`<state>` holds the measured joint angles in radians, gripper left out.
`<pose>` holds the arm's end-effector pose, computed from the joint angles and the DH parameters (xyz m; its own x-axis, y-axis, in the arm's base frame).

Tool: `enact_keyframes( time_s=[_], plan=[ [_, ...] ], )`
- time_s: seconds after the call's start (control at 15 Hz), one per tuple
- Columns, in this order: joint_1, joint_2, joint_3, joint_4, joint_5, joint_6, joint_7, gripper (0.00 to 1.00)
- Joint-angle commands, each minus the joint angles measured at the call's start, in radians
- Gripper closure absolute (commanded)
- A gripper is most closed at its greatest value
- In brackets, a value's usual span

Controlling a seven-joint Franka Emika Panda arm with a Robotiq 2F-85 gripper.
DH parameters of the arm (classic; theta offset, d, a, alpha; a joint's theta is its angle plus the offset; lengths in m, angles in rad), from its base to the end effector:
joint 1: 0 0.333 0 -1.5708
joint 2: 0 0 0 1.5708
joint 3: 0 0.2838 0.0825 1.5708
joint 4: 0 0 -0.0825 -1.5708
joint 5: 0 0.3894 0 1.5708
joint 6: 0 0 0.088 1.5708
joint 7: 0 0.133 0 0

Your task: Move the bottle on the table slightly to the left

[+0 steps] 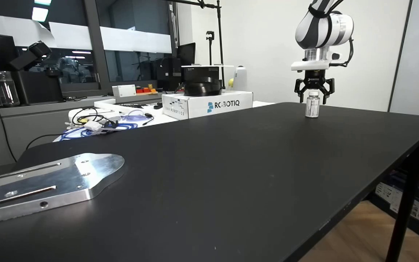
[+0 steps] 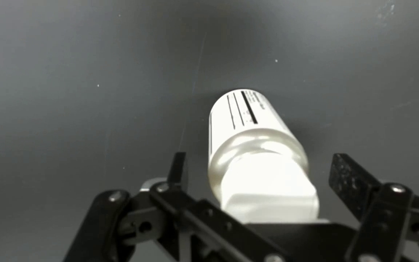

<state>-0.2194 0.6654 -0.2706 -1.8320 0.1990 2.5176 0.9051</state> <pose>0.5616 -0.2972 0.1264 0.0751 -0.9950 0.0665 -0.9969 -0.0764 -0.0169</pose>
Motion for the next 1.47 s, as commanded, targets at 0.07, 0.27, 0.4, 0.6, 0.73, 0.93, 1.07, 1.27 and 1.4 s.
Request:
enact_keyframes(
  time_s=[0.07,0.27,0.4,0.6,0.73,0.93,1.07,1.27,1.4],
  plan=[
    [0.016,0.030,-0.007,0.025,0.015,-0.010,0.018,0.33],
    [0.029,0.008,-0.007,0.014,0.010,-0.019,0.020,0.55],
    [0.048,-0.017,-0.014,0.000,0.001,-0.033,0.032,0.67],
    [0.093,-0.060,-0.033,-0.025,-0.025,-0.069,0.069,0.67],
    [0.124,-0.101,-0.044,-0.053,-0.043,-0.079,0.086,0.67],
    [0.176,-0.173,-0.064,-0.121,-0.103,-0.075,0.116,0.67],
    [0.199,-0.239,-0.065,-0.194,-0.143,-0.077,0.128,0.67],
    [0.227,-0.366,-0.057,-0.356,-0.210,-0.081,0.124,0.67],
    [0.229,-0.463,-0.041,-0.475,-0.239,-0.093,0.104,0.67]
  ],
)
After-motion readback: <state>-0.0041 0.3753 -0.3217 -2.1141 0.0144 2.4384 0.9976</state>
